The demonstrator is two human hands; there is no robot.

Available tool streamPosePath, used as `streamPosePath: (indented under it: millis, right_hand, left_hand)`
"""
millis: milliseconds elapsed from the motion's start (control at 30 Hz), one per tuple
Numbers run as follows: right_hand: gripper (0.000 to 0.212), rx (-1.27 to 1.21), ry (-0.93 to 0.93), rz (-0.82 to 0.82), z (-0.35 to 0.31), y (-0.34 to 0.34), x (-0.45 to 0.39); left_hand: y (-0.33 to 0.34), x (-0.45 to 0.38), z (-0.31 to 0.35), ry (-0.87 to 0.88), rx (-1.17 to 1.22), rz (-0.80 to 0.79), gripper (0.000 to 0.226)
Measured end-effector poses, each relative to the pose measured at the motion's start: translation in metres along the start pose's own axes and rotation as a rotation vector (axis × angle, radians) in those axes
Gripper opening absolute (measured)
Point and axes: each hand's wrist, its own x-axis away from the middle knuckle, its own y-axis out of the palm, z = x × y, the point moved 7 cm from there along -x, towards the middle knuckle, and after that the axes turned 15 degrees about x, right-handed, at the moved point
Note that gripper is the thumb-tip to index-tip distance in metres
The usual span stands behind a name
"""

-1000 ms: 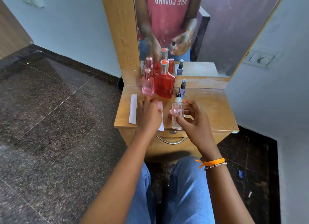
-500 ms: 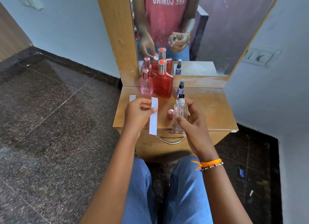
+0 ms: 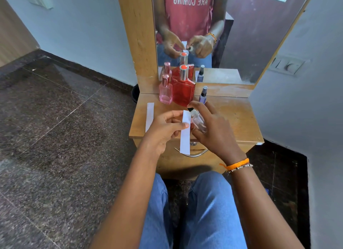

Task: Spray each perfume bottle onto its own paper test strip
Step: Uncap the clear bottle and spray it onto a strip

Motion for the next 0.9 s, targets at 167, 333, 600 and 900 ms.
streamPosePath:
  millis: [167, 333, 600, 900]
  right_hand:
    - [0.061, 0.026, -0.02, -0.009, -0.001, -0.001, 0.0]
    - [0.061, 0.033, -0.015, 0.008, -0.001, -0.001, 0.001]
    - [0.059, 0.021, -0.01, 0.006, 0.0, 0.001, 0.002]
    - [0.057, -0.249, 0.113, 0.103, 0.014, 0.007, 0.008]
  left_hand:
    - [0.002, -0.001, -0.002, 0.002, 0.001, 0.005, 0.033]
    - [0.003, -0.002, -0.003, 0.001, 0.013, 0.002, 0.035]
    - [0.001, 0.0, -0.006, -0.004, -0.012, 0.018, 0.033]
    - [-0.006, -0.001, -0.006, 0.018, -0.036, 0.05, 0.031]
